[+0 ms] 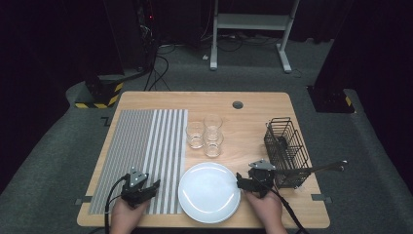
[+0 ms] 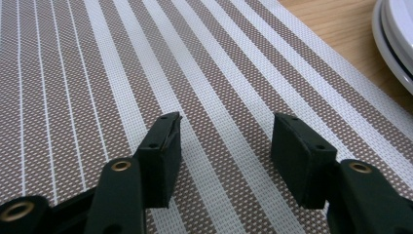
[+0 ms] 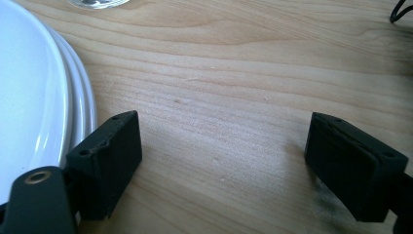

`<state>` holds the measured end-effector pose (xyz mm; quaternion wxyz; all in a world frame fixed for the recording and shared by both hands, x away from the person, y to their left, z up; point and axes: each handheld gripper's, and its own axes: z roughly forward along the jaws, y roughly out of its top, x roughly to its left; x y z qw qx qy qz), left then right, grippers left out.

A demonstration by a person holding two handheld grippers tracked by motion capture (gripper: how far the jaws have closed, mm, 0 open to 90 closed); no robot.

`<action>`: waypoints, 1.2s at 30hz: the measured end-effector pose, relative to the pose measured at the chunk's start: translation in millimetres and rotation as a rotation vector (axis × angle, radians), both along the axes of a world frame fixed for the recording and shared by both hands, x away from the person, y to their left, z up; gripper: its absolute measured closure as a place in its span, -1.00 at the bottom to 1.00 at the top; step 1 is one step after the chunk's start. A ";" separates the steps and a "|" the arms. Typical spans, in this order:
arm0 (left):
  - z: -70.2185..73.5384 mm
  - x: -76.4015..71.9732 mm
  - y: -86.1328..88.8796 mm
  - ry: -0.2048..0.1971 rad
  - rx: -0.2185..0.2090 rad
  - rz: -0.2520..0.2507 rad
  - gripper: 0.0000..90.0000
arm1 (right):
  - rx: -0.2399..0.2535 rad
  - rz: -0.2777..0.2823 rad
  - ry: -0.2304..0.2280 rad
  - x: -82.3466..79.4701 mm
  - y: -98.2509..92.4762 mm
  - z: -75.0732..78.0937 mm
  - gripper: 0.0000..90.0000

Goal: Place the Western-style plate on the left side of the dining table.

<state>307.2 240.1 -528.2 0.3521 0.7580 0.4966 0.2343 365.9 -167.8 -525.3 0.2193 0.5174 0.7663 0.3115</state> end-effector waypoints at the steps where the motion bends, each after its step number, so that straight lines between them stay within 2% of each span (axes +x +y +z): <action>1: 0.0 0.0 0.0 0.001 0.000 0.000 -0.01 | -0.005 0.008 -0.008 0.7 -0.5 -0.2 -0.69; 29: 0.1 -0.5 1.1 0.005 0.002 -0.010 -0.02 | -0.002 -0.001 -0.005 0.0 -0.1 0.0 -0.67; 36: 0.2 0.4 3.4 0.009 -0.018 -0.016 -0.01 | -0.001 -0.002 -0.005 -0.1 -0.1 0.0 -0.67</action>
